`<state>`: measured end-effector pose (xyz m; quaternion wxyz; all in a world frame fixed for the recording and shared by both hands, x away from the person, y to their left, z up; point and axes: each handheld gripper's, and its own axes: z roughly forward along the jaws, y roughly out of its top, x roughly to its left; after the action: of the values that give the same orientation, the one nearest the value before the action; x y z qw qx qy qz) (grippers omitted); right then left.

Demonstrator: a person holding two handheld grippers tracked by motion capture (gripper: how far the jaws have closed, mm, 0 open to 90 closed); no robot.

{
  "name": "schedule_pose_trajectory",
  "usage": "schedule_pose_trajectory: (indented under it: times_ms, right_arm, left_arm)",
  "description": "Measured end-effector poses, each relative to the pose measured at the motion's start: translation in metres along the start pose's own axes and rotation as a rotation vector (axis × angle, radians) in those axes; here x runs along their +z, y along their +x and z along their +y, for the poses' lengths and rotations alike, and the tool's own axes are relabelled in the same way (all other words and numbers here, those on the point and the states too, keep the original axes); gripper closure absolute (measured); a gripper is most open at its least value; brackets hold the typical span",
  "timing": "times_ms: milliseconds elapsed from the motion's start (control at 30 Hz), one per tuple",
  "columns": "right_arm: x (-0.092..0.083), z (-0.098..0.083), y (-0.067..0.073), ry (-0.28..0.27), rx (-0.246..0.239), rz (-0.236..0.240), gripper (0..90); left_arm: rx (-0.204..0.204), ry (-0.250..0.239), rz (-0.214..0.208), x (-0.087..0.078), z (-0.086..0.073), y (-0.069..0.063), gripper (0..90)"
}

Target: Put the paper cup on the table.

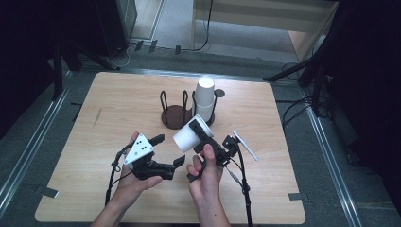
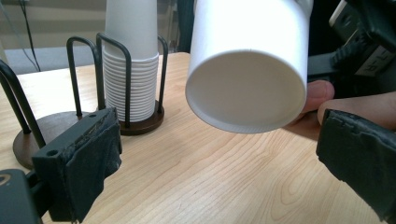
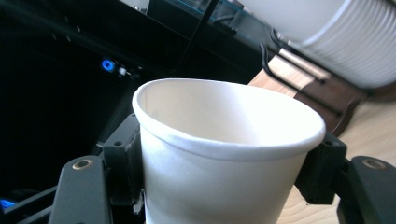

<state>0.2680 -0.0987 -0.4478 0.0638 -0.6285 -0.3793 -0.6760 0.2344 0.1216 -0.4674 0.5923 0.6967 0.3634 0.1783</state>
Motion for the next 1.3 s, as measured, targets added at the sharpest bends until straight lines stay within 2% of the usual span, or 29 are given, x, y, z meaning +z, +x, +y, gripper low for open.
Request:
schedule_pose_trajectory:
  times_ms: [33,133,200,333,400,433,500,600,667,767,800,833,867,900,967,1000,1033,1233,1300]
  right_arm:
    - [0.000,0.000,0.000,0.000,0.000,0.000,30.2]
    - [-0.002,-0.002,0.008,-0.018,-0.134,-0.032,30.4]
    - [-0.003,-0.004,0.012,-0.028,-0.202,-0.054,30.4]
    - [-0.004,-0.006,0.019,-0.039,-0.297,-0.070,30.6]
    - [-0.005,-0.009,0.025,-0.053,-0.383,-0.086,30.5]
    - [-0.005,-0.009,0.025,-0.053,-0.383,-0.086,30.5]
    - [-0.006,-0.011,0.029,-0.067,-0.441,-0.099,30.6]
    - [-0.006,-0.012,0.032,-0.084,-0.508,-0.115,30.6]
    - [-0.006,-0.012,0.034,-0.092,-0.536,-0.119,30.6]
    - [-0.007,-0.013,0.038,-0.104,-0.609,-0.132,30.6]
    - [-0.008,-0.014,0.040,-0.110,-0.644,-0.137,30.6]
    - [-0.008,-0.016,0.042,-0.122,-0.703,-0.139,30.6]
    - [-0.008,-0.016,0.042,-0.122,-0.703,-0.139,30.6]
    - [-0.009,-0.018,0.044,-0.130,-0.734,-0.136,30.6]
    - [-0.010,-0.021,0.047,-0.151,-0.817,-0.147,30.6]
    - [-0.011,-0.025,0.049,-0.164,-0.887,-0.151,30.6]
    - [-0.011,-0.025,0.049,-0.164,-0.887,-0.151,30.6]
    - [-0.013,-0.031,0.051,-0.197,-1.058,-0.159,30.6]
    - [-0.013,-0.032,0.051,-0.208,-1.094,-0.163,30.5]
  left_arm:
    - [-0.001,0.002,-0.002,0.000,0.000,0.000,0.8]
    - [-0.006,0.004,-0.004,-0.001,0.001,0.001,0.8]
    - [-0.006,0.006,-0.005,-0.001,0.001,0.001,0.8]
    - [-0.006,0.008,-0.011,-0.001,0.001,0.000,0.8]
    - [-0.003,0.011,-0.011,-0.001,0.001,0.001,0.8]
    - [-0.004,0.011,-0.013,-0.001,0.001,0.001,0.8]
    - [-0.003,0.012,-0.015,-0.001,0.002,0.001,0.8]
    - [-0.004,0.011,-0.015,-0.001,0.002,0.001,0.8]
    - [-0.003,0.012,-0.014,-0.001,0.002,0.001,0.8]
    - [-0.004,0.015,-0.019,-0.001,0.002,0.001,0.8]
    - [-0.002,0.018,-0.019,-0.001,0.002,0.001,0.8]
    - [-0.003,0.019,-0.019,-0.001,0.002,0.001,0.8]
    - [-0.003,0.020,-0.018,-0.001,0.002,0.001,0.8]
    - [-0.002,0.022,-0.018,-0.001,0.002,0.001,0.8]
    - [-0.003,0.021,-0.018,-0.001,0.002,0.001,0.8]
    - [-0.002,0.023,-0.018,-0.001,0.002,0.001,0.8]
    - [0.002,0.026,-0.018,-0.001,0.002,0.002,0.8]
    - [0.005,0.029,-0.016,-0.001,0.001,0.002,0.8]
    - [0.000,0.028,-0.013,0.000,0.001,0.003,0.8]
